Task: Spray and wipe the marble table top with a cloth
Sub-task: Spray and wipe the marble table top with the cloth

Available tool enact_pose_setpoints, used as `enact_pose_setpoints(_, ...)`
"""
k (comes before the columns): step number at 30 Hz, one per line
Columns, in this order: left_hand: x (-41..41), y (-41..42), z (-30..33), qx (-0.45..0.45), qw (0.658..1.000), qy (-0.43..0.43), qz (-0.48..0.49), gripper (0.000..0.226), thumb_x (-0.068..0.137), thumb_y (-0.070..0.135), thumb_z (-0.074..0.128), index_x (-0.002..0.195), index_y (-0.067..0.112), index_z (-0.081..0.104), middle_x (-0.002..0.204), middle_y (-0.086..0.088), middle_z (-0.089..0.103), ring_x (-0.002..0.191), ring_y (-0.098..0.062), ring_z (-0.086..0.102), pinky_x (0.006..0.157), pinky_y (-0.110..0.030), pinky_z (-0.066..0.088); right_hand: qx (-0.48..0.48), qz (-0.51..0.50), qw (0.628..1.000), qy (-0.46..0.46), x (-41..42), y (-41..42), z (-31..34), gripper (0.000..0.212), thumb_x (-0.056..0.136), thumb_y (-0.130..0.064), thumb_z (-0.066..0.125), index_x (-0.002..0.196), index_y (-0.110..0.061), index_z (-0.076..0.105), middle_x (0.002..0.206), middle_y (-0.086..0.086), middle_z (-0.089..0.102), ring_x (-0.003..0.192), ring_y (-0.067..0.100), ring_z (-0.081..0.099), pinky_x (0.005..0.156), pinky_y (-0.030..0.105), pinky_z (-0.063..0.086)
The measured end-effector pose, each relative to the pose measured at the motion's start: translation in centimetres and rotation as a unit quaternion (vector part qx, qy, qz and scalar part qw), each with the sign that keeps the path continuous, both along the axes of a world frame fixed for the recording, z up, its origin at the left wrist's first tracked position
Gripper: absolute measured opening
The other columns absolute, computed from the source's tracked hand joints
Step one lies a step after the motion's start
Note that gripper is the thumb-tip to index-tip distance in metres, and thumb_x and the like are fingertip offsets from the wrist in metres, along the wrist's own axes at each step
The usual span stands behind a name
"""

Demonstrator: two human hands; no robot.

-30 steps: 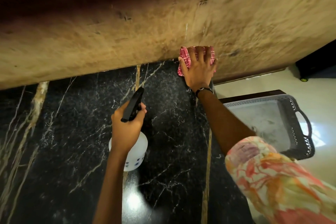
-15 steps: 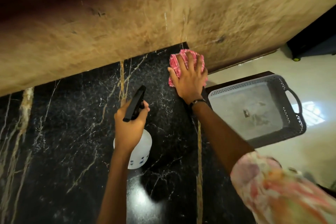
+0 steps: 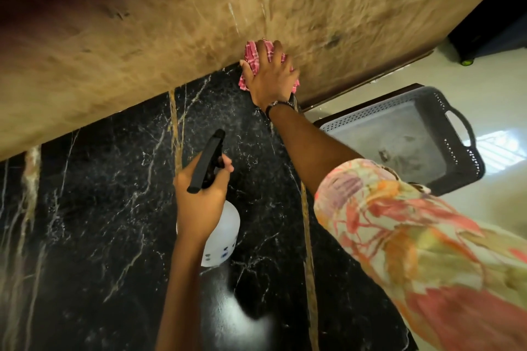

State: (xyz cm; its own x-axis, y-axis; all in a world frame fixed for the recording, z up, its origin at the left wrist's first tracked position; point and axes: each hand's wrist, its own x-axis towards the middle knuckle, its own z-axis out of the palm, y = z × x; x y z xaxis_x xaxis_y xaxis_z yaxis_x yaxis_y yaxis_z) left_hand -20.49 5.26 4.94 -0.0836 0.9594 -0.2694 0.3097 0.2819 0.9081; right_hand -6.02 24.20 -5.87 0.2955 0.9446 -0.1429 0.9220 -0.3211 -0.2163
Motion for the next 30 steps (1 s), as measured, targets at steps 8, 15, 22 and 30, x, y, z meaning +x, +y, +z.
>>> enact_pose_setpoints(8,2.2,-3.6,0.5,-0.011,1.0,0.013,0.012,0.018,0.082,0.008,0.055,0.079,0.023,0.064,0.085,-0.007,0.068,0.048,-0.003,0.05,0.058,-0.026,0.038,0.022,0.0,1.0,-0.007,1.6,-10.1,0.0,0.067,0.097,-0.063,0.023,0.152,-0.024,0.021,0.152,0.012,0.033,0.126,0.035,0.041,0.093,0.047,0.04)
enact_pose_setpoints(15,4.6,-8.8,1.0,-0.028,0.999,0.036,0.003,0.013,0.087,-0.001,0.053,0.087,0.006,0.064,0.069,-0.003,0.059,0.05,-0.007,0.048,0.056,-0.021,0.037,0.042,0.002,0.999,-0.01,3.3,-19.5,-0.6,0.065,0.094,-0.063,0.031,0.146,-0.023,0.036,0.145,0.013,0.044,0.119,0.036,0.048,0.087,0.049,0.047)
enact_pose_setpoints(22,6.5,-13.8,0.9,-0.04,0.999,0.027,-0.006,0.025,0.086,-0.002,0.053,0.08,0.02,0.064,0.075,-0.004,0.064,0.044,-0.004,0.047,0.051,-0.02,0.035,0.051,0.02,0.998,-0.018,5.0,-28.4,-0.5,0.066,0.094,-0.064,0.029,0.144,-0.022,0.039,0.143,0.014,0.045,0.118,0.036,0.048,0.084,0.046,0.047)
enact_pose_setpoints(30,6.6,-18.4,1.1,-0.052,0.998,0.016,-0.023,0.028,0.086,-0.001,0.054,0.077,0.023,0.064,0.082,-0.008,0.066,0.047,-0.005,0.049,0.053,-0.023,0.035,0.064,0.005,0.998,-0.027,6.3,-38.3,-0.5,0.065,0.093,-0.064,0.032,0.139,-0.02,0.044,0.142,0.017,0.047,0.121,0.039,0.048,0.085,0.051,0.048)
